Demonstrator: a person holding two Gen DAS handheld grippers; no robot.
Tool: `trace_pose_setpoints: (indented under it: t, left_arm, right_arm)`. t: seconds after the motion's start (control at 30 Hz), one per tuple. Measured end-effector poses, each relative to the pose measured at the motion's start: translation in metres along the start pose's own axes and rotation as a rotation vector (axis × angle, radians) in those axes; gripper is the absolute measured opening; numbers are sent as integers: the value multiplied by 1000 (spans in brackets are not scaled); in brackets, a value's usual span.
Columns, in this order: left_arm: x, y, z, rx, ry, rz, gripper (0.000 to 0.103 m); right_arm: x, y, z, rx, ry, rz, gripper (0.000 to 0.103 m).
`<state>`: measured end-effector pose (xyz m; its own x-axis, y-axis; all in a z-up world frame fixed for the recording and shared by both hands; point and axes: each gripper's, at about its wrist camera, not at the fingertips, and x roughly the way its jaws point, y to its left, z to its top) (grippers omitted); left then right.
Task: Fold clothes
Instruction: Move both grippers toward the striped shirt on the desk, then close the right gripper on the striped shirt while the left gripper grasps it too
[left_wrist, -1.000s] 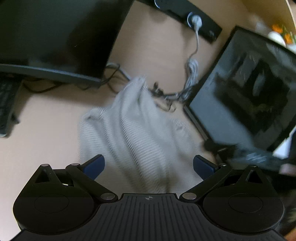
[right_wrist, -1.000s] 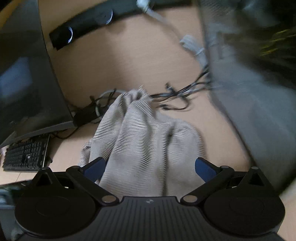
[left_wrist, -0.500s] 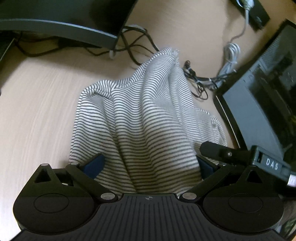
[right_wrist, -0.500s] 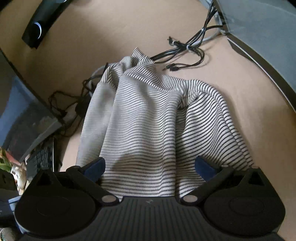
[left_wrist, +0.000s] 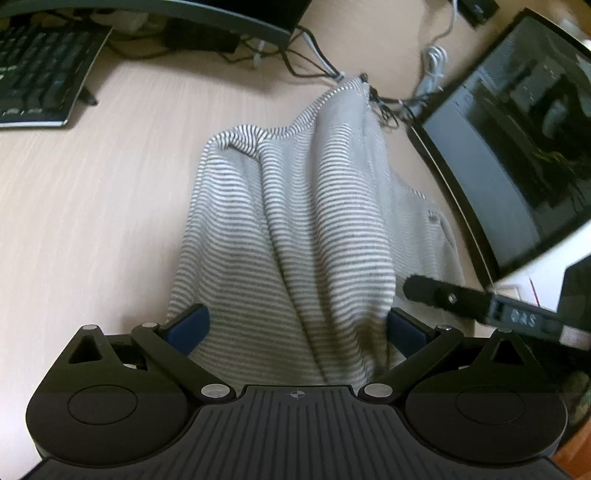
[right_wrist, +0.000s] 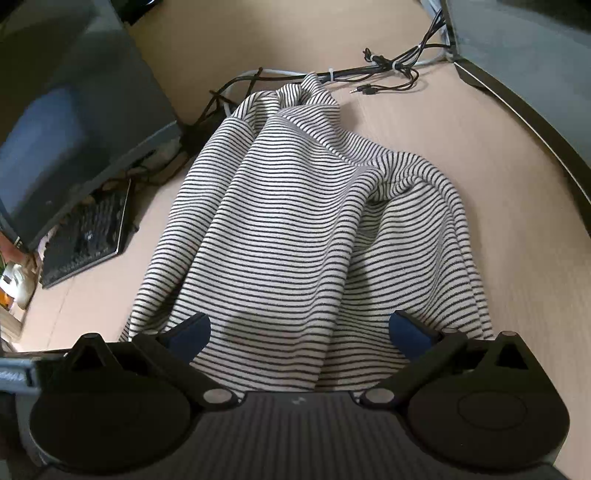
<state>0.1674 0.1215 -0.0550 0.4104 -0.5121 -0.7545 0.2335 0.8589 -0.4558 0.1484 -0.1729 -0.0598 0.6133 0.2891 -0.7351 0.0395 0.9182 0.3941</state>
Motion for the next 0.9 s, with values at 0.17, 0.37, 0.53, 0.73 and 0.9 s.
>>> trace_pose_setpoints:
  t: [0.17, 0.37, 0.53, 0.73, 0.9]
  left_arm:
    - [-6, 4, -5, -17, -8, -12, 103]
    - [-16, 0, -2, -26, -40, 42, 103]
    - [-54, 3, 7, 17, -199, 191, 103]
    - [-91, -1, 37, 32, -371, 274, 103]
    - [-72, -28, 55, 98, -355, 208, 103]
  right_arm:
    - [8, 10, 14, -50, 97, -47, 103]
    - [-23, 24, 23, -141, -24, -114, 94]
    - [-42, 43, 42, -238, -131, -97, 63]
    - [-14, 70, 36, -313, -61, -59, 37]
    - [31, 72, 24, -323, 39, -94, 22]
